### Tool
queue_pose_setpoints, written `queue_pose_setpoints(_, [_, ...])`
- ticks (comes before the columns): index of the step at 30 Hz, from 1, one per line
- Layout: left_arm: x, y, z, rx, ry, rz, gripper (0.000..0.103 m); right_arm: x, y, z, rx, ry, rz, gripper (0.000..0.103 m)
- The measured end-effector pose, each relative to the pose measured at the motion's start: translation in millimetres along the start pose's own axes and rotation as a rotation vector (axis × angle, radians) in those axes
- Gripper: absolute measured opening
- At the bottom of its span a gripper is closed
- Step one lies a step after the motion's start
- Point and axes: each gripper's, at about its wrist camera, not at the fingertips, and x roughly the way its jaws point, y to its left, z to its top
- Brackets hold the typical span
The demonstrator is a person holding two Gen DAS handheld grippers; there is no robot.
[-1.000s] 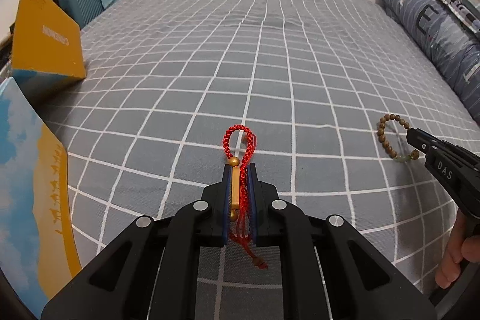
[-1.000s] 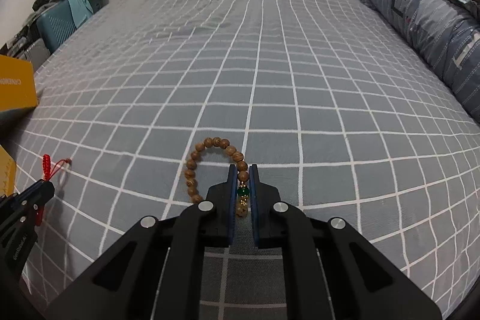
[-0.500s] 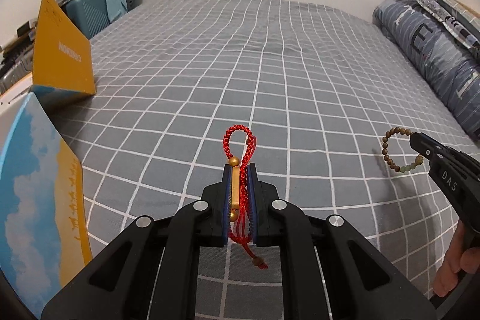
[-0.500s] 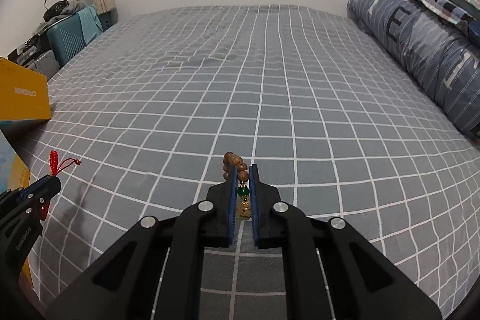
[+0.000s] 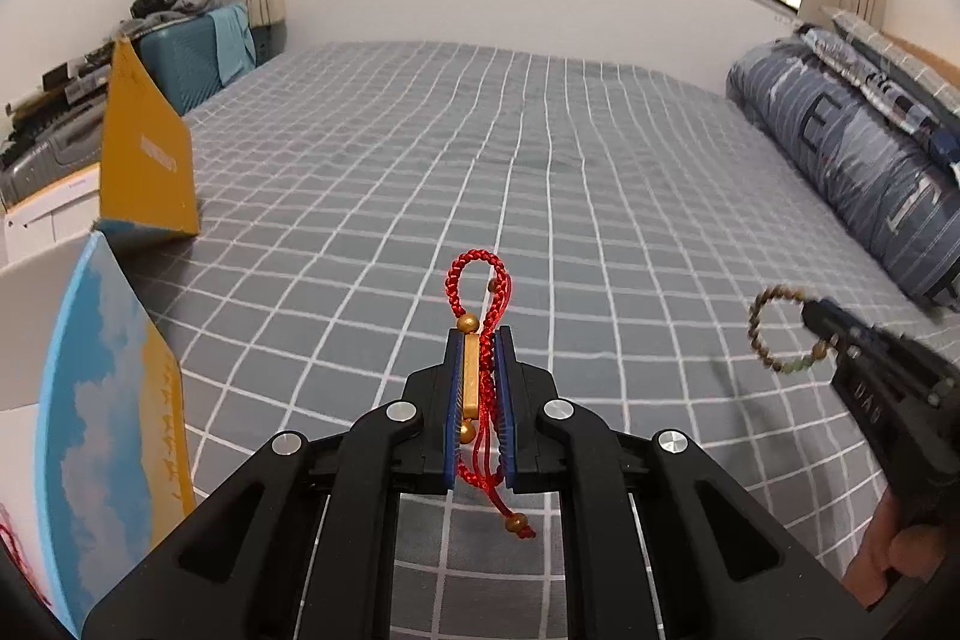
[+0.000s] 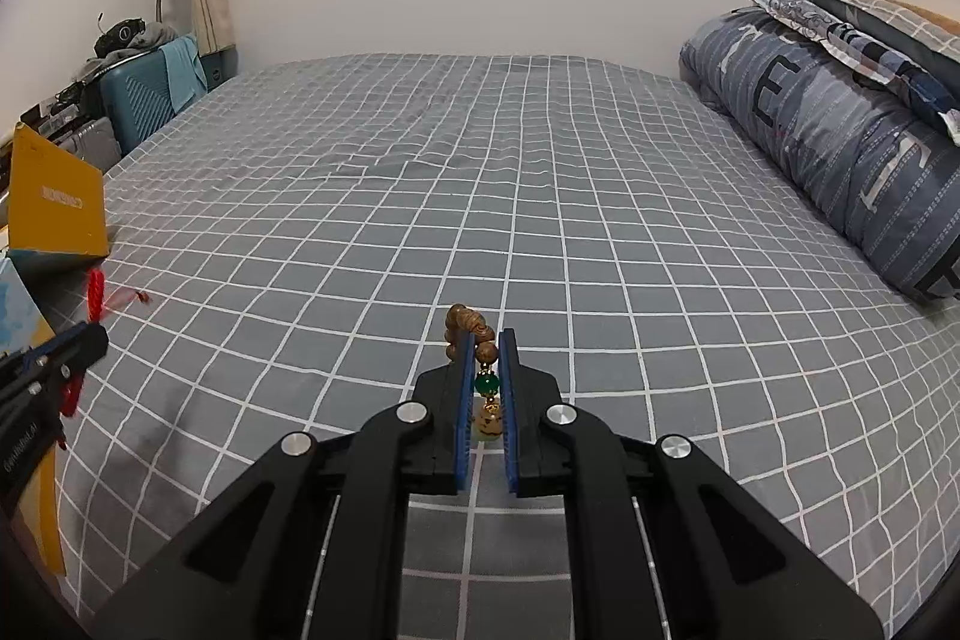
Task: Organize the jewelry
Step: 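Carry the red cord and wooden bead bracelets with both tools over the white box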
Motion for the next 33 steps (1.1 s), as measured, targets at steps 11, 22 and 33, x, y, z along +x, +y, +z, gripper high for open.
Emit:
queue_pose_setpoints(11, [-37,7,10,-0.004,-0.037,0.002,0.009,-37,30,17,-0.036,-0.044,0.051,0.007])
queue_pose_setpoints(22, [-131,83,16,-0.048,-0.073,0.065,0.01,-104,123,40,-0.106,-0.092,0.204,0.007])
queue_pose_setpoints(33, [-186,206,-6,-0.174,-0.019,0.248,0.01,-162,257,23,-0.26,-0.077,0.376,0.007])
